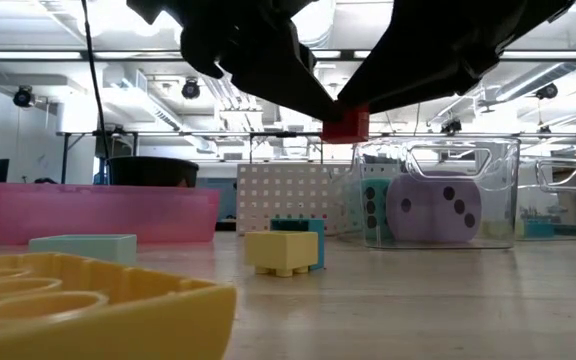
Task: Pick & Place Toys
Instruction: Put the small red game piece into the right transparent bin
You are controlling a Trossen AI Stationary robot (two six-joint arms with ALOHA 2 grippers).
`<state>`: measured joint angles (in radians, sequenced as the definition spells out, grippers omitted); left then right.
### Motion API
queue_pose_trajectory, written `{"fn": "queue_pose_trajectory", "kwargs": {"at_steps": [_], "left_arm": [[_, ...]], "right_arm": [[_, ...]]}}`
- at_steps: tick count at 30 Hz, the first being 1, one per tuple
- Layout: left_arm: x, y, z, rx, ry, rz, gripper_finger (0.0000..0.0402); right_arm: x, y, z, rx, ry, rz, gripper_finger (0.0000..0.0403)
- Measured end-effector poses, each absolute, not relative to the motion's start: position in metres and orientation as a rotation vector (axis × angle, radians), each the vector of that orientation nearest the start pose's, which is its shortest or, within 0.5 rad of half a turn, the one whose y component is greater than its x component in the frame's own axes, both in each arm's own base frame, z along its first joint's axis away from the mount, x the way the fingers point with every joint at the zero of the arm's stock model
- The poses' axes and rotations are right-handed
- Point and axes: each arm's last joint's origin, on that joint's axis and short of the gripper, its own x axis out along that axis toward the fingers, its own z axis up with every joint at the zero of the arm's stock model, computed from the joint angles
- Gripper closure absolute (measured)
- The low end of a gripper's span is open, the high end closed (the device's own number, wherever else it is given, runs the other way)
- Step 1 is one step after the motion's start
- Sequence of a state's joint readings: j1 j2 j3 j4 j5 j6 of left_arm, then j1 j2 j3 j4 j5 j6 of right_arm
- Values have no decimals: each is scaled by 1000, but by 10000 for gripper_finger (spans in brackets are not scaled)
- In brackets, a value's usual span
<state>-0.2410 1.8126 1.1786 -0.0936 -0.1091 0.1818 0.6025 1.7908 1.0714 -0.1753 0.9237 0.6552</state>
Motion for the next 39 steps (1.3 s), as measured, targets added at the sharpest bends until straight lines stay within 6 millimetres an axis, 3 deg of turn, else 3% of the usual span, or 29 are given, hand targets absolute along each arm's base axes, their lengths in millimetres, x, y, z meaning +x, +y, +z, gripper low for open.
{"fn": "queue_pose_trajectory", "kwargs": {"at_steps": [22, 35, 39], "left_arm": [[380, -90, 202, 296, 664, -184, 280], [380, -90, 203, 296, 659, -181, 280], [380, -90, 203, 296, 659, -181, 280]], "right_arm": [[308, 180, 178, 113, 533, -462, 140], [315, 167, 176, 167, 577, -457, 140], [315, 168, 175, 175, 590, -442, 161]]}}
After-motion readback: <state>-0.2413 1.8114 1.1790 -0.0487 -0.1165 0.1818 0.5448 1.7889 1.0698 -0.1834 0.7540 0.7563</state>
